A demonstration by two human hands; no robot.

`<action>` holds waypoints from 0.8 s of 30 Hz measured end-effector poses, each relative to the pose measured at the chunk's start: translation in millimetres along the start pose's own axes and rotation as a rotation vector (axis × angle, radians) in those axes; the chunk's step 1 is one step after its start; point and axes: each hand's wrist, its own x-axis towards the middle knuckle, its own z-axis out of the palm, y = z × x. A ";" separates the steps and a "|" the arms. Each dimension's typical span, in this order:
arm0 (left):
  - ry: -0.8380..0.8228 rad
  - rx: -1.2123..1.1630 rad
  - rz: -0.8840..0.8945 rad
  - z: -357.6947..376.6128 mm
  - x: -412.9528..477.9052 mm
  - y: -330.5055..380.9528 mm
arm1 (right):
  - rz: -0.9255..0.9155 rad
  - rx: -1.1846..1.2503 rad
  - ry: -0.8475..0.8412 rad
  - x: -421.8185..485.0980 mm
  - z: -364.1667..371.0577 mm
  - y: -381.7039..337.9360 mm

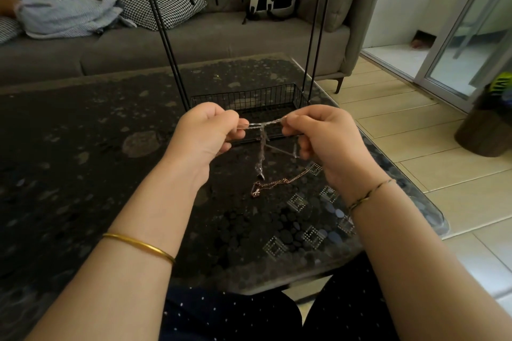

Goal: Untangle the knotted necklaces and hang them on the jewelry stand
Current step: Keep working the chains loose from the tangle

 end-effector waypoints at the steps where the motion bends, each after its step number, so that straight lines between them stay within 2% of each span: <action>1: 0.001 -0.035 -0.020 -0.1 -0.6 1.3 | 0.025 0.019 0.013 1.4 -0.9 1.1; 4: 0.044 -0.076 -0.047 -1.7 -1.7 3.7 | 0.077 0.011 0.055 4.8 -3.5 3.7; 7: 0.099 -0.013 -0.028 0.1 -2.5 3.9 | 0.067 -0.001 0.043 4.7 -0.5 4.0; 12: 0.164 0.029 0.025 0.6 -3.7 2.9 | -0.054 -0.204 -0.128 -0.3 7.6 2.0; 16: 0.163 0.002 0.000 0.4 -2.6 3.4 | -0.118 -0.255 -0.209 -2.6 13.3 2.2; 18: 0.118 -0.090 -0.044 -0.4 -2.7 5.3 | -0.123 -0.227 -0.188 -2.8 15.2 1.7; 22: -0.023 -0.481 -0.155 -3.7 -9.1 12.2 | -0.115 -0.188 -0.064 -0.9 15.0 3.5; 24: -0.069 -0.539 -0.182 -4.8 -10.5 12.8 | -0.094 -0.162 -0.039 -1.1 14.5 3.5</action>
